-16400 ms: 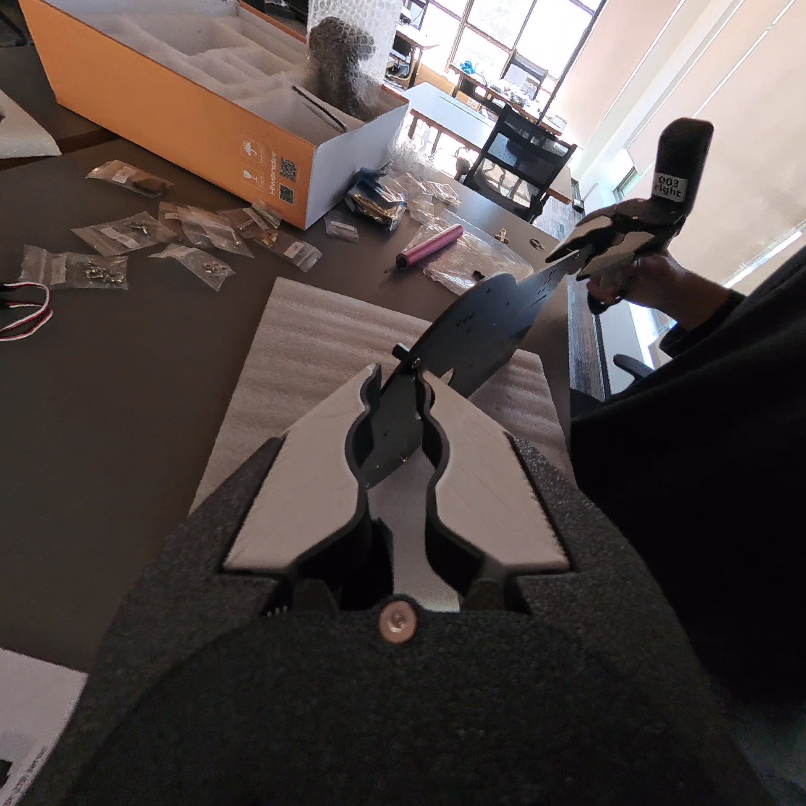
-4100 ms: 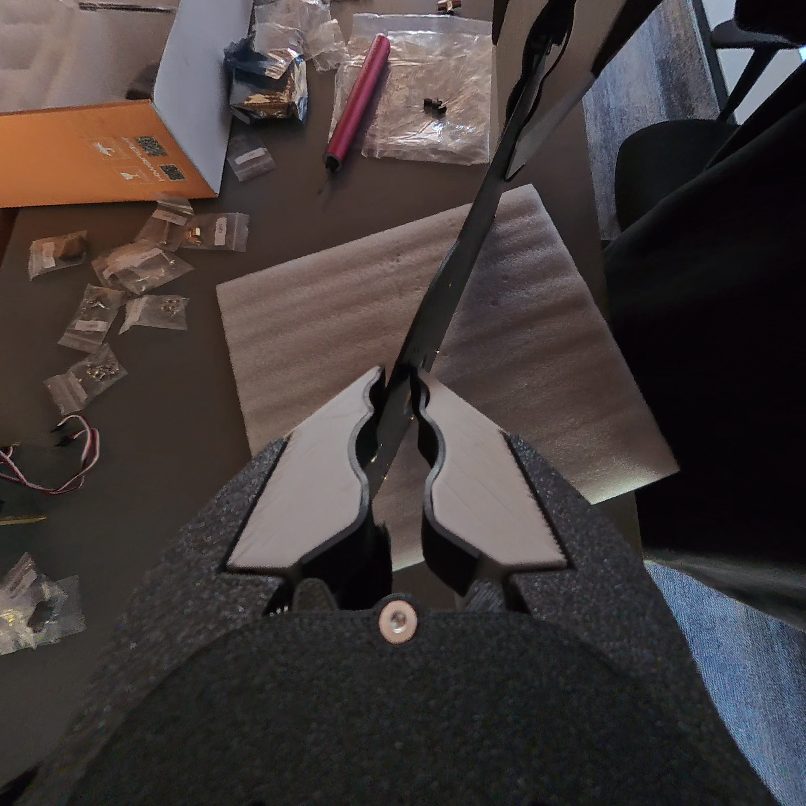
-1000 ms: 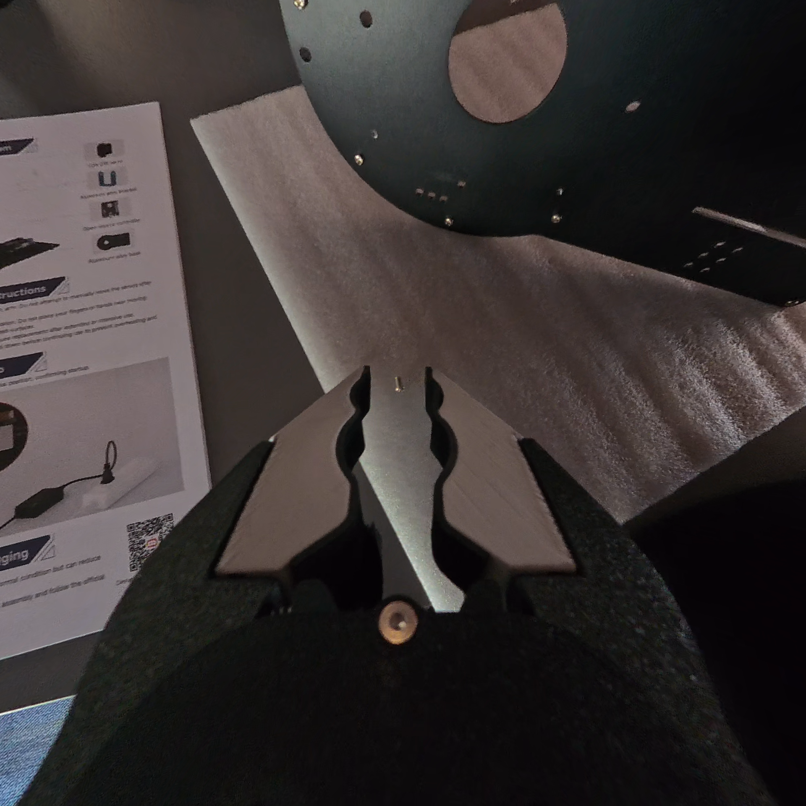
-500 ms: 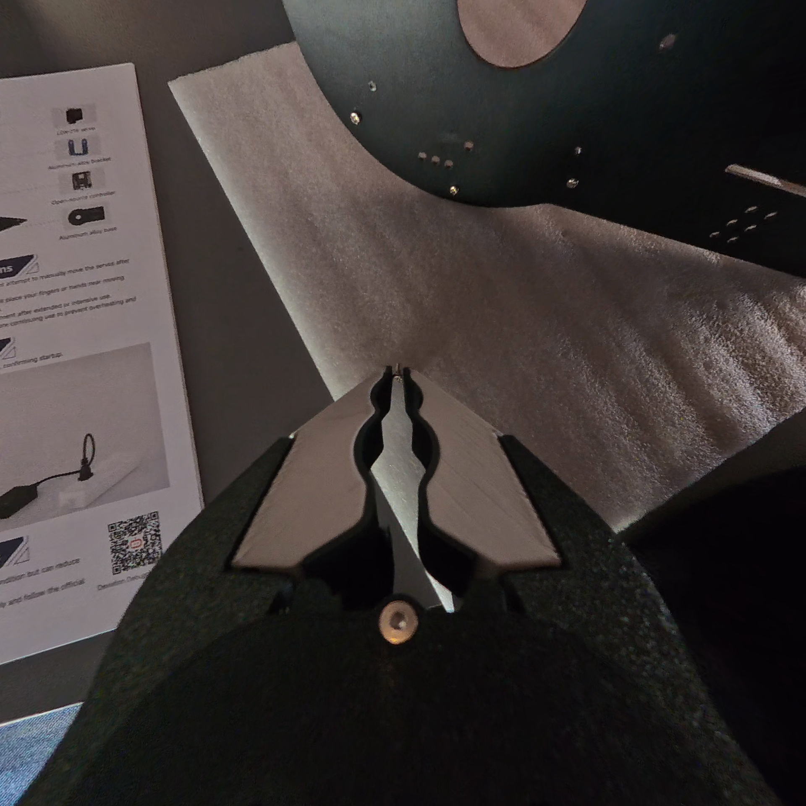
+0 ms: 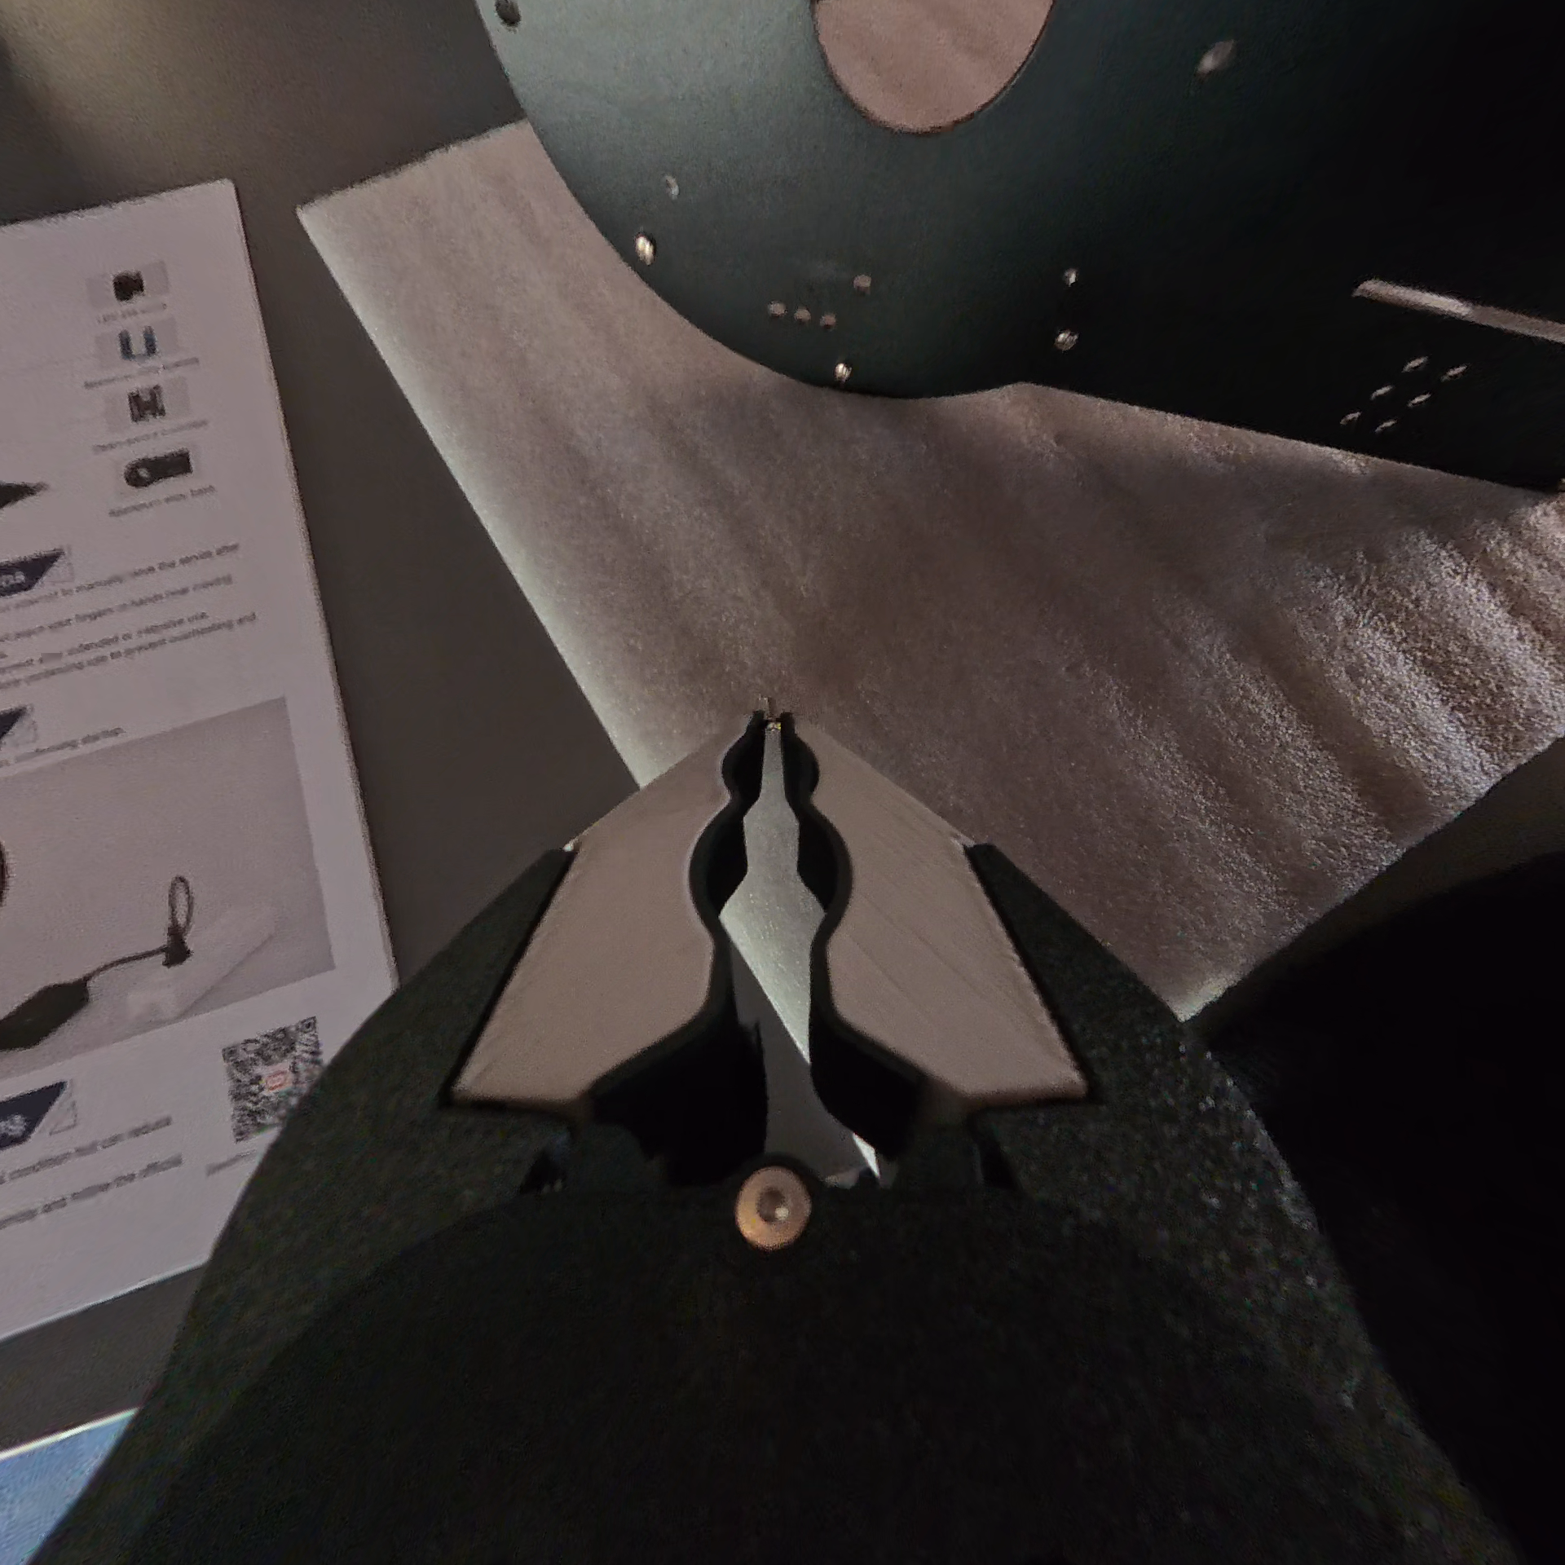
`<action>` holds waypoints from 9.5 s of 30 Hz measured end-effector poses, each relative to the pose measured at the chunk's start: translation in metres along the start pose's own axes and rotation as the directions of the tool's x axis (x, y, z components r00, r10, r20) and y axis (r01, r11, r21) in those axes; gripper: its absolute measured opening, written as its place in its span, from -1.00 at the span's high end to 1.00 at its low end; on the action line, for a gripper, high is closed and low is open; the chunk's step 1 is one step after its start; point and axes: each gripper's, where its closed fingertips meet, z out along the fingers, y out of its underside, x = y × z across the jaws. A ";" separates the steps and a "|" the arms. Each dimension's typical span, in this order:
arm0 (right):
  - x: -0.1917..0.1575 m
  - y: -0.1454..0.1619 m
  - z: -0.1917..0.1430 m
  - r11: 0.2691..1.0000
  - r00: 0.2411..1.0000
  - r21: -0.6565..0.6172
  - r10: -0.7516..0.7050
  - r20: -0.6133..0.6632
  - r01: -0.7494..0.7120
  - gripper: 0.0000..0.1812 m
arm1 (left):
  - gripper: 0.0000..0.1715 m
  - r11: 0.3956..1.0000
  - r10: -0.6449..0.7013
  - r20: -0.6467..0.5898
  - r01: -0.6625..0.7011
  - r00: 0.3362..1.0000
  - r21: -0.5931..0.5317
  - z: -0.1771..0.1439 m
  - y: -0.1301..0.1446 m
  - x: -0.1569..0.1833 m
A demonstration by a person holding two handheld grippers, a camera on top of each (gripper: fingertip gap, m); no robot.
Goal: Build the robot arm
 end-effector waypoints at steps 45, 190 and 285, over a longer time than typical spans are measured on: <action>-0.002 0.000 0.004 1.000 1.000 -0.001 0.011 0.008 -0.011 0.97 | 0.77 0.999 0.047 -0.413 -0.046 0.910 0.014 0.031 -0.041 0.011; -0.003 0.002 0.009 0.999 1.000 -0.038 0.002 -0.004 -0.002 0.97 | 0.54 0.897 0.423 -0.528 -0.425 0.737 0.125 0.043 -0.049 0.028; -0.002 0.003 0.013 0.999 1.000 -0.051 0.000 -0.002 0.000 0.97 | 0.70 0.977 0.210 -0.358 -0.212 0.910 0.035 0.031 -0.036 0.014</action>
